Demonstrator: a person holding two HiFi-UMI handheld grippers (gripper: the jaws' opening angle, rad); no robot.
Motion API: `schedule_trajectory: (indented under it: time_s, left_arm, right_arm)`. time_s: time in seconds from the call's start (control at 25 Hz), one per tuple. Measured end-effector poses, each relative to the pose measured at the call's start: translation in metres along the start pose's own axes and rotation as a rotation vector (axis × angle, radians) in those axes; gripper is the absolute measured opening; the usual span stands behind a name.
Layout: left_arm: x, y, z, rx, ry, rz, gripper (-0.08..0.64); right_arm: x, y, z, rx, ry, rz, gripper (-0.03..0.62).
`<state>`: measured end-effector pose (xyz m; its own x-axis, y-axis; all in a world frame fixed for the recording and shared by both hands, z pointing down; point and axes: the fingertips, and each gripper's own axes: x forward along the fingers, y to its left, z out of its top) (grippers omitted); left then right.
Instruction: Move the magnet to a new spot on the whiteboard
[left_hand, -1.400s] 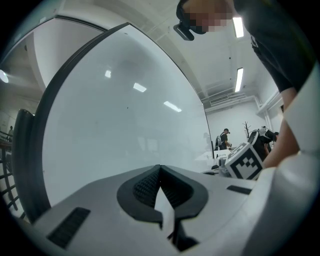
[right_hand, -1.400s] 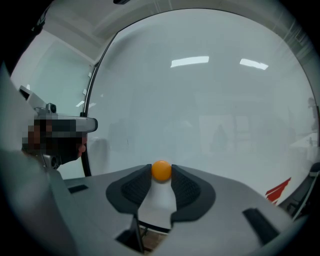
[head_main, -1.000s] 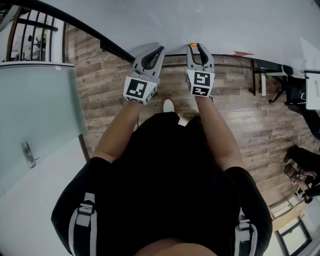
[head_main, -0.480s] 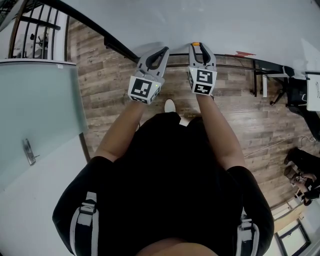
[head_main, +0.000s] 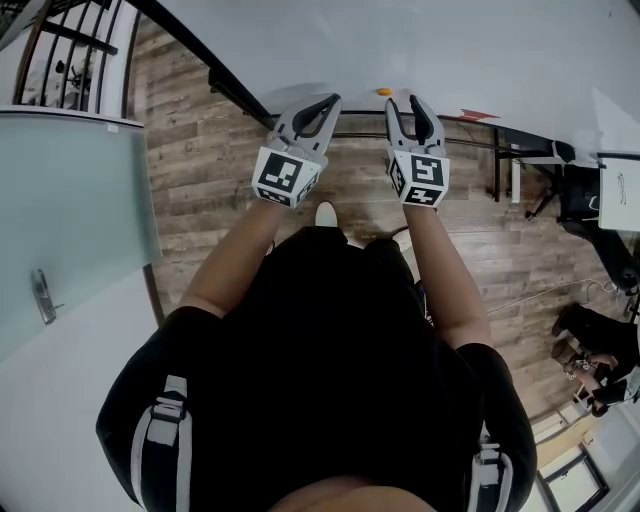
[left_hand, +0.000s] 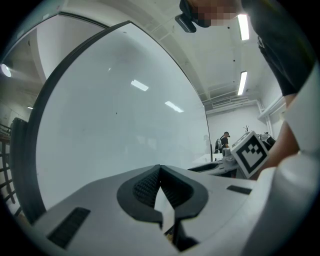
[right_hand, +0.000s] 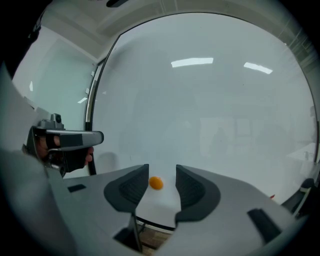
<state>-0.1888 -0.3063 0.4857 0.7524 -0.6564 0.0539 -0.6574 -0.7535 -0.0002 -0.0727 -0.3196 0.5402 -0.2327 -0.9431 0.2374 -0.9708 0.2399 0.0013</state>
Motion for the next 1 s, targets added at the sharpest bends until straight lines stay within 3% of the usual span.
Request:
schedule_trajectory:
  time_s: [0.16, 0.44, 0.52, 0.64, 1.0]
  left_arm:
    - [0.002, -0.014, 0.012, 0.008, 0.010, -0.023, 0.005]
    - [-0.003, -0.039, 0.042, 0.018, 0.009, -0.020, 0.005]
    - [-0.006, -0.048, 0.052, 0.018, 0.000, -0.012, 0.005]
    - [-0.010, -0.060, 0.069, -0.001, -0.018, 0.005, 0.005]
    - [-0.020, -0.098, 0.105, 0.023, -0.014, 0.035, 0.005]
  right_arm:
    - [-0.024, -0.011, 0.016, 0.042, -0.013, 0.074, 0.155]
    - [-0.063, -0.008, 0.054, 0.013, -0.063, 0.264, 0.120]
    - [-0.076, -0.009, 0.065, -0.004, -0.080, 0.304, 0.053]
    - [-0.094, -0.007, 0.084, -0.016, -0.110, 0.365, 0.007]
    - [-0.144, -0.015, 0.130, -0.019, -0.212, 0.473, 0.000]
